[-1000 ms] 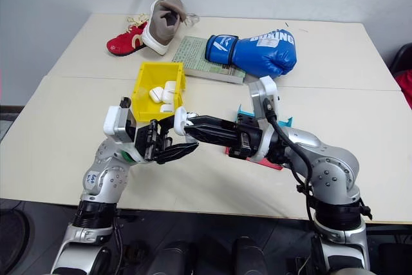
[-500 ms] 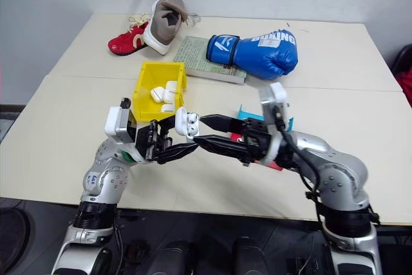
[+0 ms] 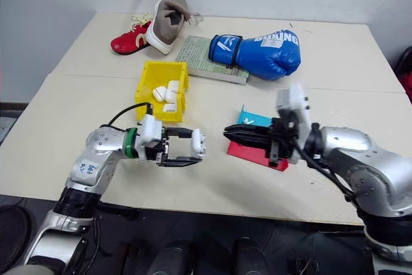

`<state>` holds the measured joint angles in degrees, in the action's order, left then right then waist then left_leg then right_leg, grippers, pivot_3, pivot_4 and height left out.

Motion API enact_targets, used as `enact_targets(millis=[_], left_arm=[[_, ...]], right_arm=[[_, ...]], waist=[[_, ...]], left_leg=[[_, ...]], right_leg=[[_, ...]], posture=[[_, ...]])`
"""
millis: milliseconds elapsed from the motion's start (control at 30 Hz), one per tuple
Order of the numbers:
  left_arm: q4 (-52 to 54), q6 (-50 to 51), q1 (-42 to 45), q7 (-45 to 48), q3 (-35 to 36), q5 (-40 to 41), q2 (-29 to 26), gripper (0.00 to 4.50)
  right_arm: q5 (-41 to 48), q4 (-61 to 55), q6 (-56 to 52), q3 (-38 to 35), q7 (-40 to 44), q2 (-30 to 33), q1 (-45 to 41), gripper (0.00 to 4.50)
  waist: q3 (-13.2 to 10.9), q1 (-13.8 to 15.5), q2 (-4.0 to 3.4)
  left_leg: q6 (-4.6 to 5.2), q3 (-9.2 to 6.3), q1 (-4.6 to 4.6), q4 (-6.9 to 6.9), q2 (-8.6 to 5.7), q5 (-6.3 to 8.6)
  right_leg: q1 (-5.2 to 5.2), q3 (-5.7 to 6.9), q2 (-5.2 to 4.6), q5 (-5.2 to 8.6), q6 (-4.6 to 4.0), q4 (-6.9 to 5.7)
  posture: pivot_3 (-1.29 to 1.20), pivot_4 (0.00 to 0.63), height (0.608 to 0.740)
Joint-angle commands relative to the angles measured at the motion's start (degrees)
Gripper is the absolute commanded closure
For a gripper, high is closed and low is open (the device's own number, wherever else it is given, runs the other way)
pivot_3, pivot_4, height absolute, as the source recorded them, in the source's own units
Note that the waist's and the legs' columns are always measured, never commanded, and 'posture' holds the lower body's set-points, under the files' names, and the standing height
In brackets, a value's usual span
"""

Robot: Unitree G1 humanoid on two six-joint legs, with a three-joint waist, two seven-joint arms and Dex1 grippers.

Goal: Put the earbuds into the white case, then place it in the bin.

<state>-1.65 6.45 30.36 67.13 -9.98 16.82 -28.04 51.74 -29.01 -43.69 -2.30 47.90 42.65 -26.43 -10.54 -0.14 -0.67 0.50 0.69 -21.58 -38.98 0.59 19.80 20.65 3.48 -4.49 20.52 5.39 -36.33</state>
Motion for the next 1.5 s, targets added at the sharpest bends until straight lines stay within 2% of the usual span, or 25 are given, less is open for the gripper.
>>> enact_targets(millis=[33,133,267,367,567,800,933,1033,1100,1300,1400,1500], left_arm=[[3.68,0.13,0.57,0.09,-2.10,-1.31,-0.14,1.71],[4.35,0.15,0.40,-0.28,-2.36,-1.00,0.39,1.71],[4.41,-0.44,0.05,-0.67,-1.96,-1.27,0.10,1.71],[4.85,-0.73,-0.62,-0.68,-1.19,-0.42,-0.03,1.71],[7.24,1.94,-2.87,-0.69,2.78,3.34,-1.93,1.71],[10.96,12.65,-4.04,-4.56,12.23,13.52,-3.83,1.71],[10.63,15.29,-3.74,-6.19,16.50,16.61,-5.04,1.71],[10.48,15.69,-3.14,-4.59,16.21,16.64,-6.07,1.71],[10.57,15.78,-2.58,-3.79,14.81,16.31,-6.02,1.71],[9.85,16.68,-0.12,-6.33,14.88,16.63,-4.35,1.71],[9.07,17.28,0.52,-11.17,16.54,15.96,-3.29,1.71],[9.70,17.59,0.03,-11.93,16.99,16.58,-3.55,1.71]], right_arm=[[-5.15,-2.58,1.45,5.47,-0.39,-0.90,-2.07,4.48],[-11.50,-1.59,3.26,10.65,-1.13,-1.99,-3.12,4.48],[-13.37,-0.99,2.74,11.58,-1.53,-3.35,-3.26,4.48],[-14.55,-1.50,2.66,11.06,-0.70,-1.83,-1.65,4.48],[-13.50,-2.98,5.49,0.63,2.03,3.85,9.87,4.48],[-9.20,-4.19,15.18,-18.67,2.39,-2.51,28.62,4.48],[-10.70,-5.59,20.67,-24.91,1.84,-5.39,37.33,3.25],[-12.72,-7.99,23.94,-23.17,0.16,-6.83,37.63,2.24],[-10.77,-9.43,23.13,-21.04,-0.63,-7.24,35.55,1.56],[-5.72,-9.14,21.06,-20.86,-2.68,-7.04,32.20,1.56],[-3.71,-9.68,21.55,-21.52,-5.10,-7.94,30.49,0.99],[-5.44,-10.80,23.17,-19.49,-6.27,-8.18,28.46,0.04]], waist=[[0.00,0.07,0.00],[0.00,0.09,0.01],[-0.01,0.22,0.02],[-0.01,0.15,0.02],[-0.04,0.65,0.07],[-0.04,0.97,0.07],[-0.04,1.08,0.07],[-0.04,0.71,0.07],[-0.04,0.28,0.07],[-0.04,0.30,0.07],[-0.04,0.27,0.07],[-0.04,0.25,0.07]], left_leg=[[0.00,-0.01,-0.02,0.00,0.00,0.00],[0.00,-0.03,-0.05,-0.04,0.00,0.00],[0.00,-0.05,-0.08,-0.11,-0.01,0.00],[0.01,-0.06,-0.08,-0.11,-0.01,0.00],[0.05,-0.13,-0.12,-0.11,-0.03,0.03],[0.04,-0.13,-0.10,-0.11,-0.01,0.02],[0.04,-0.10,0.02,-0.09,-0.02,0.02],[0.02,-0.01,0.06,-0.10,-0.01,0.01],[-0.03,0.01,0.11,-0.11,-0.01,-0.02],[-0.09,-0.02,0.14,-0.09,0.00,-0.07],[-0.06,-0.02,0.13,-0.08,-0.01,-0.05],[-0.06,-0.02,0.13,-0.10,-0.01,-0.05]], right_leg=[[0.02,0.02,0.00,0.00,0.00,-0.02],[0.02,0.04,-0.02,0.00,0.00,-0.03],[0.01,0.05,-0.03,0.00,0.00,-0.03],[0.01,0.06,-0.03,0.00,0.00,-0.04],[-0.02,0.10,-0.06,0.00,0.00,0.02],[-0.07,0.11,-0.03,0.00,0.00,-0.01],[-0.15,0.08,-0.03,0.00,0.00,-0.02],[-0.15,0.00,-0.02,0.00,0.00,-0.06],[-0.15,-0.05,0.01,0.00,0.00,-0.08],[-0.14,-0.07,0.03,0.00,0.00,-0.13],[-0.14,-0.07,0.01,0.00,0.00,-0.13],[-0.14,-0.07,0.01,0.00,0.00,-0.14]], posture=[[0.00,0.150,0.740],[0.00,0.150,0.740],[0.00,0.150,0.740],[0.00,0.150,0.740],[0.00,0.150,0.740],[0.00,0.150,0.740],[0.00,0.150,0.740],[0.00,0.150,0.740],[0.00,0.150,0.740],[0.00,0.150,0.740],[0.00,0.150,0.740],[0.00,0.150,0.740]])
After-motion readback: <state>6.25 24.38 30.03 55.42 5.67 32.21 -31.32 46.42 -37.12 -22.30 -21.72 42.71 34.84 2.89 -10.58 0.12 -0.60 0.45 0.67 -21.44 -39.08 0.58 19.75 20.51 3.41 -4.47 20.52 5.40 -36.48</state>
